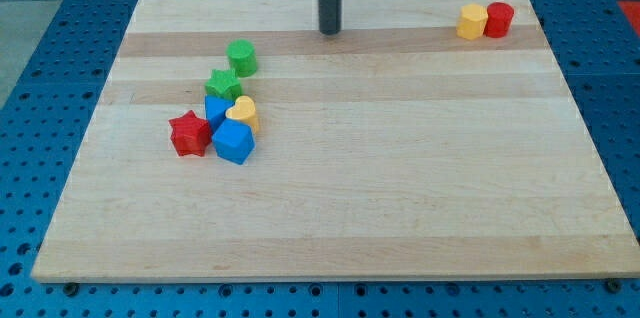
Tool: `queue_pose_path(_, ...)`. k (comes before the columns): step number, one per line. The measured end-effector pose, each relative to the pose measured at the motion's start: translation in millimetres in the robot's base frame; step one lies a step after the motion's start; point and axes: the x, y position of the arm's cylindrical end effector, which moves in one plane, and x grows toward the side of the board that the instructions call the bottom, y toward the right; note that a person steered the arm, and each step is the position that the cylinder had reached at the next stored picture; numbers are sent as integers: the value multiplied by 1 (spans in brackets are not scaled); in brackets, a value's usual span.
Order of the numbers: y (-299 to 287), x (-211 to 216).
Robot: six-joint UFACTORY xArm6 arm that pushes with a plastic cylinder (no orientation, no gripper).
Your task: Move the green circle top of the yellow heart
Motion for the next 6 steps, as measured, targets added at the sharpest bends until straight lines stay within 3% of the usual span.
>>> queue_pose_path(1,-39,0)
queue_pose_path(5,-102,13)
queue_pose_path(6,-104,43)
